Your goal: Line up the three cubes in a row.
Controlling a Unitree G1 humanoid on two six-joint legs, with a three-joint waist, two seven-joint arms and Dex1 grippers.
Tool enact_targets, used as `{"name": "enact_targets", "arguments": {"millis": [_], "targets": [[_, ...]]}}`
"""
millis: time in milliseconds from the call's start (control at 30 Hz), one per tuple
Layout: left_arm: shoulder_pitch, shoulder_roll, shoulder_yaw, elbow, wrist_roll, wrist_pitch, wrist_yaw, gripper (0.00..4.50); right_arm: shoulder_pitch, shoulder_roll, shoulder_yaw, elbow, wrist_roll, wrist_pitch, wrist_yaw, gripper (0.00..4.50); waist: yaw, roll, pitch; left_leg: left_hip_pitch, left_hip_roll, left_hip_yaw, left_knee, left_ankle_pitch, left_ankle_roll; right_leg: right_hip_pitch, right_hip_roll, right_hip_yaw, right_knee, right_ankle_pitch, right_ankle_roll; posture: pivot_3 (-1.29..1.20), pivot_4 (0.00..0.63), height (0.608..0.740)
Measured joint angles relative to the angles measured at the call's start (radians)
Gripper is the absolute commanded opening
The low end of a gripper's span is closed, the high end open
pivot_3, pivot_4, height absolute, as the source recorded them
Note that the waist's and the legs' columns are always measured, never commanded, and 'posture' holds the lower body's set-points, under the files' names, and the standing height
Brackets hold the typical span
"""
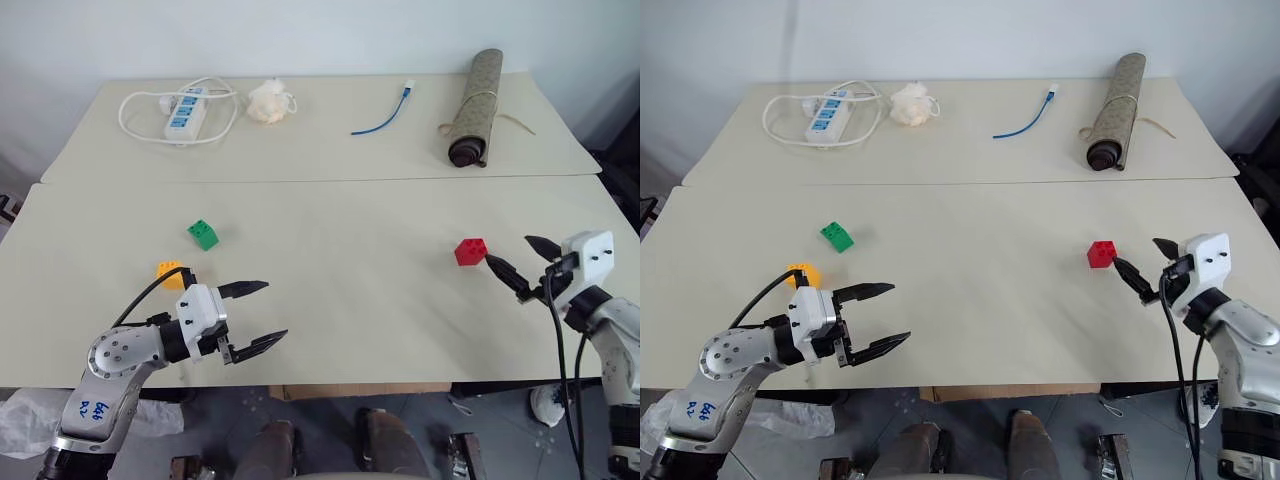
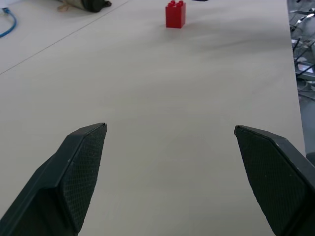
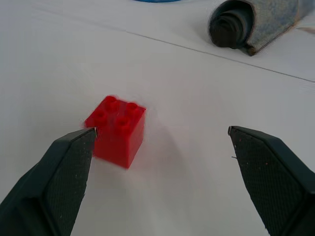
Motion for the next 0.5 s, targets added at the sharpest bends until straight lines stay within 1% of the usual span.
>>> {"name": "enact_targets", "arguments": {"millis": [67, 167, 300, 500], "targets": [[-0.001, -0.001, 0.0, 0.001, 0.002, -0.001, 0.003, 4.38, -0.012, 0.019, 0.0, -0.002, 0.005, 0.043, -0.037, 4.5, -0.001, 0.0, 0.0, -0.001, 0.0, 0.0, 0.0, 0.0, 0.0, 0.0, 0.0, 0.0, 0.0, 0.0, 0.0, 0.0, 0.15, 0.74], [-0.004, -0.001, -0.001, 0.004, 0.004, -0.001, 0.004, 4.38, -0.023, 0.045, 0.008, -0.016, 0.012, 0.068, -0.049, 4.5, -0.008, 0.0, 0.0, 0.0, 0.0, 0.0, 0.0, 0.0, 0.001, 0.0, 0.0, 0.0, 0.0, 0.0, 0.0, 0.0, 0.15, 0.74], [-0.007, -0.001, -0.002, 0.004, 0.007, -0.001, 0.004, 4.38, -0.033, 0.083, 0.015, -0.018, 0.017, 0.069, -0.064, 4.5, -0.013, -0.001, 0.0, 0.001, 0.001, 0.0, 0.0, 0.0, 0.001, 0.0, 0.001, 0.0, 0.0, 0.0, 0.0, 0.0, 0.15, 0.74], [0.01, 0.001, 0.003, 0.001, 0.007, -0.001, 0.009, 4.38, -0.018, 0.088, 0.016, -0.019, 0.014, 0.04, -0.059, 4.5, -0.012, -0.001, -0.001, 0.001, 0.001, 0.0, 0.0, 0.0, 0.001, 0.001, 0.001, 0.0, 0.0, 0.0, 0.0, 0.0, 0.15, 0.74]]}}
